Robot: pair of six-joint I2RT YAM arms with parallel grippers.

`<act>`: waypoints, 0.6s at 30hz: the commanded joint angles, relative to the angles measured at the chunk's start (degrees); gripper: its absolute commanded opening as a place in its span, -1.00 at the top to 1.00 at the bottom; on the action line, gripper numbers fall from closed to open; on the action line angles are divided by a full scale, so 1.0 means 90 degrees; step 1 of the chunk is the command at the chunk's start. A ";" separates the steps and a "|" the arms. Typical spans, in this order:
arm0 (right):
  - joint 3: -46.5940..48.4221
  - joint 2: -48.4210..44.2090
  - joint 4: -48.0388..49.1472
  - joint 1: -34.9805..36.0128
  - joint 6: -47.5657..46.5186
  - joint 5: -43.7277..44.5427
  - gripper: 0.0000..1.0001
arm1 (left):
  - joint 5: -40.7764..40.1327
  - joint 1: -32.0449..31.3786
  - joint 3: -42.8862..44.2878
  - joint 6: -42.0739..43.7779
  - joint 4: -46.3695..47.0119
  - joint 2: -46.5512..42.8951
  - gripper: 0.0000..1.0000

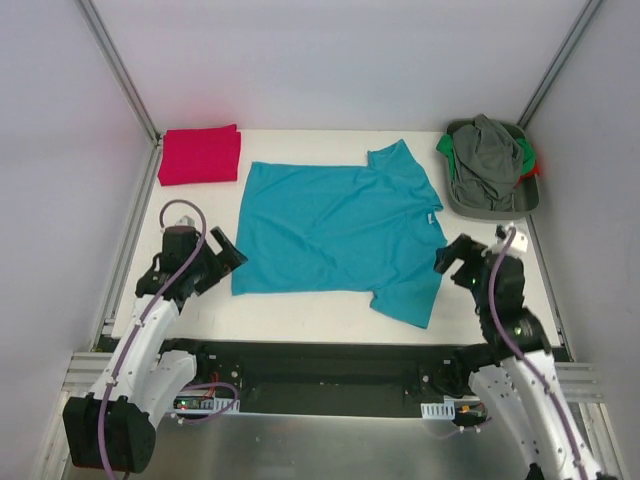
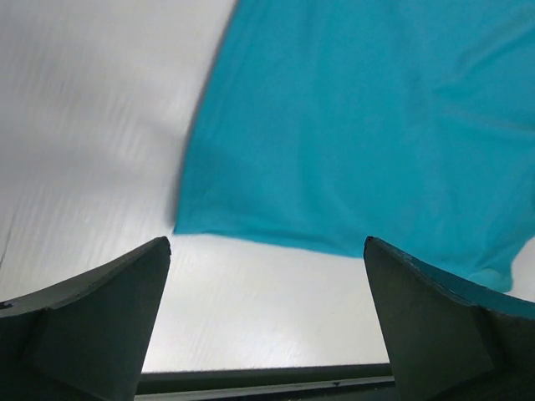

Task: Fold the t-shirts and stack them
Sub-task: Grap the side of the flattened tshirt closest away from the robot with both arms

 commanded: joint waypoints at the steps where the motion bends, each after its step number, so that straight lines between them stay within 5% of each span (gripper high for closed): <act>1: -0.1482 -0.1827 0.1219 -0.0017 0.0549 -0.0349 -0.92 | -0.0374 0.0065 -0.0838 -0.0722 -0.0276 -0.0529 -0.98; 9: -0.1249 -0.1968 -0.0802 -0.0017 0.0882 -0.0681 -0.92 | -0.0522 0.0075 -0.1338 -0.1006 0.0074 0.0084 -0.67; 13: -0.1356 -0.1587 -0.0873 -0.0017 0.0911 -0.0916 -0.92 | -0.0277 0.0075 -0.1065 -0.0966 0.0212 0.0865 -0.17; 18: -0.1483 -0.1517 -0.0843 -0.0017 0.1057 -0.0771 -0.92 | -0.0247 0.0075 -0.1025 -0.0976 0.0280 0.1238 -0.01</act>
